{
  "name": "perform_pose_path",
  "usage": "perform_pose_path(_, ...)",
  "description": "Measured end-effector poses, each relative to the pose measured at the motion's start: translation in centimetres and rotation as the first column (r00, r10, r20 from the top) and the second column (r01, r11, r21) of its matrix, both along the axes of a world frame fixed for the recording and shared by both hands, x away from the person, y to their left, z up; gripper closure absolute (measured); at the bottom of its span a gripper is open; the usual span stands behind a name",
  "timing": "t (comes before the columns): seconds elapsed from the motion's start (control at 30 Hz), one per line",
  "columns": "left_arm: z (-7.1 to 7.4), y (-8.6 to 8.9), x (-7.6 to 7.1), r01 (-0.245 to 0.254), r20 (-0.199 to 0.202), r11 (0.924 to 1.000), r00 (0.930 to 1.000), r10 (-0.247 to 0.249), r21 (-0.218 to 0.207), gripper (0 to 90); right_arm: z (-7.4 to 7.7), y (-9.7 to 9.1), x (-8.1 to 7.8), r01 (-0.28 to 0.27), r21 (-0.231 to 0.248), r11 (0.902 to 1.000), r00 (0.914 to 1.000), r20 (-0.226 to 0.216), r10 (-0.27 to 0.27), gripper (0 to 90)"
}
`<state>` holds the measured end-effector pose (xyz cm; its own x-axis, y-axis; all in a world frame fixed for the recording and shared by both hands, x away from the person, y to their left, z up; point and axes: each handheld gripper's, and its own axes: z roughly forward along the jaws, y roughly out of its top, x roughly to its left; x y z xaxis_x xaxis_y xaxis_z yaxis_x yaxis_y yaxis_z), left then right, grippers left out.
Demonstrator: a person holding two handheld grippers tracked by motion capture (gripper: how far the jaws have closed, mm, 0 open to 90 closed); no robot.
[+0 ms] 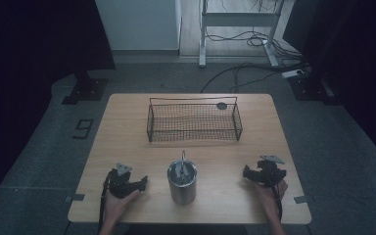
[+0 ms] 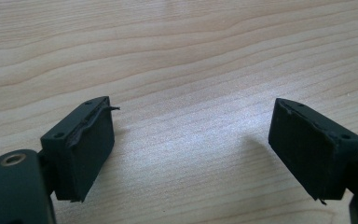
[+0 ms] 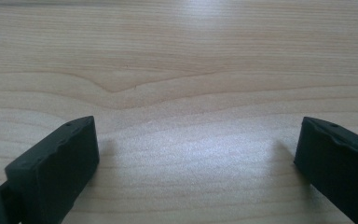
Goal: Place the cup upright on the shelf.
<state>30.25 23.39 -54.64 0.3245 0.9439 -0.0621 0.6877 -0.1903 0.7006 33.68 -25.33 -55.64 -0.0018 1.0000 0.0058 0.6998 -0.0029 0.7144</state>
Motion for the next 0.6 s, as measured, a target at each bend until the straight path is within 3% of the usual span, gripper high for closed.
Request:
perform_pose_path(0.2, 0.01, 0.0, 0.02, 0.002, -0.001, 1.0, 1.0, -0.002, 0.006, 14.8, -0.01, -0.07, -0.17, -0.004, 0.0, 1.0, 1.0, 0.005, 0.004, 0.0)
perform_pose_path(0.37, 0.03, 0.33, -0.06, -0.017, 0.001, 0.9994, 0.9998, 0.017, -0.029, 15.2, 0.01, -0.02, -0.17, -0.003, -0.015, 0.9999, 1.0, 0.005, 0.003, 0.0)
perform_pose_path(0.6, 0.0, 0.09, -0.05, -0.017, 0.001, 0.9998, 0.9999, 0.017, -0.009, 14.8, 0.03, 0.19, -0.26, -0.002, -0.033, 0.9994, 0.9999, 0.015, 0.002, 0.0)
